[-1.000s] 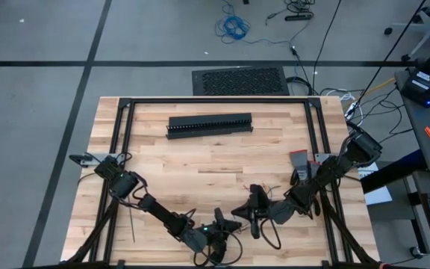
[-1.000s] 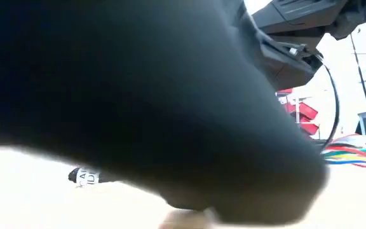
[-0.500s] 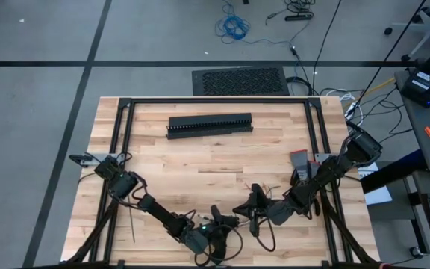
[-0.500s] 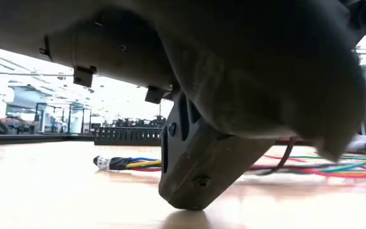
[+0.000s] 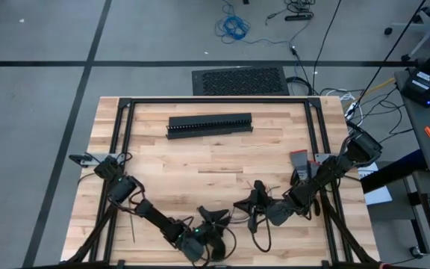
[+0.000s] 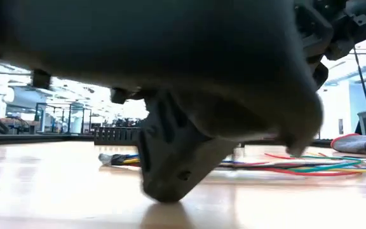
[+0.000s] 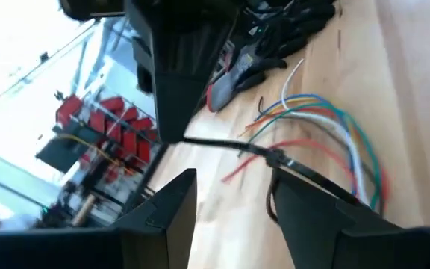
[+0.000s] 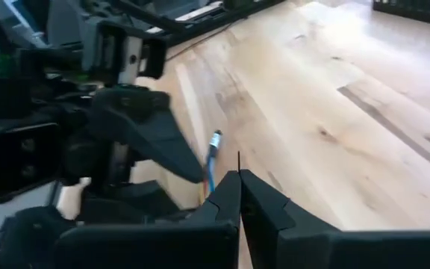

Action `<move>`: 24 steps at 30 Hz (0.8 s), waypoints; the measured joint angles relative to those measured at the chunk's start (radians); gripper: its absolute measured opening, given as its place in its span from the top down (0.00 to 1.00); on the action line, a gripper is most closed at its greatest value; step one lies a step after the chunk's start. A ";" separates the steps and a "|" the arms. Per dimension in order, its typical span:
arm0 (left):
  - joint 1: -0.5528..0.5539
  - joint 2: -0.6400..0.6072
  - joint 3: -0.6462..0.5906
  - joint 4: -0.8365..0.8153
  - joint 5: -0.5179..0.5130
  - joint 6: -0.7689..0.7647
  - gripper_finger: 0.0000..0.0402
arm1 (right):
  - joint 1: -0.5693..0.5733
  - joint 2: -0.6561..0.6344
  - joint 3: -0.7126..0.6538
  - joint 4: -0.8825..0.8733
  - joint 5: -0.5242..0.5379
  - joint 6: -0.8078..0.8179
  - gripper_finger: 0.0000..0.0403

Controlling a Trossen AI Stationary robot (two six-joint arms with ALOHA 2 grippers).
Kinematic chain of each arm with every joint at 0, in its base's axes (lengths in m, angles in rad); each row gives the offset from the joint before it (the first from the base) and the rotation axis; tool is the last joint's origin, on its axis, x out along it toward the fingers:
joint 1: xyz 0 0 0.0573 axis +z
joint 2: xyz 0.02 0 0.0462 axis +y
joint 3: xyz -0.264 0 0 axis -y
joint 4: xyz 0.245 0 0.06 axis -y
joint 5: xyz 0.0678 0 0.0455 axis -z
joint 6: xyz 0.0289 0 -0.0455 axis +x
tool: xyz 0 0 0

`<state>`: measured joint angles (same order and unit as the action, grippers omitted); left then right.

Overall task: Ziptie cables
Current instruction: Wrap the cable wires with the black zip tie

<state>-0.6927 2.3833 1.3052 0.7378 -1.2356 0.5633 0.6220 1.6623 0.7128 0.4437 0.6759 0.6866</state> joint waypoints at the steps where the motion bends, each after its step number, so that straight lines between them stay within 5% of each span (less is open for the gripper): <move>1: -0.006 0.000 0.000 -0.011 -0.001 -0.041 0.57 | -0.001 0.000 0.000 -0.008 0.006 0.004 1.00; 10: 0.019 -0.006 0.003 -0.306 0.095 -0.552 0.57 | -0.006 0.000 0.000 0.001 0.010 -0.014 1.00; 16: 0.002 -0.079 -0.003 -0.295 0.186 -0.598 0.57 | -0.006 0.000 0.000 -0.026 0.006 -0.010 1.00; 24: 0.016 -0.196 -0.004 -0.346 0.151 -0.743 0.57 | -0.001 0.000 0.000 0.019 0.009 -0.058 1.00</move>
<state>-0.6767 2.1870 1.3009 0.3915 -1.0843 -0.1792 0.6209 1.6627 0.7128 0.4627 0.6851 0.6287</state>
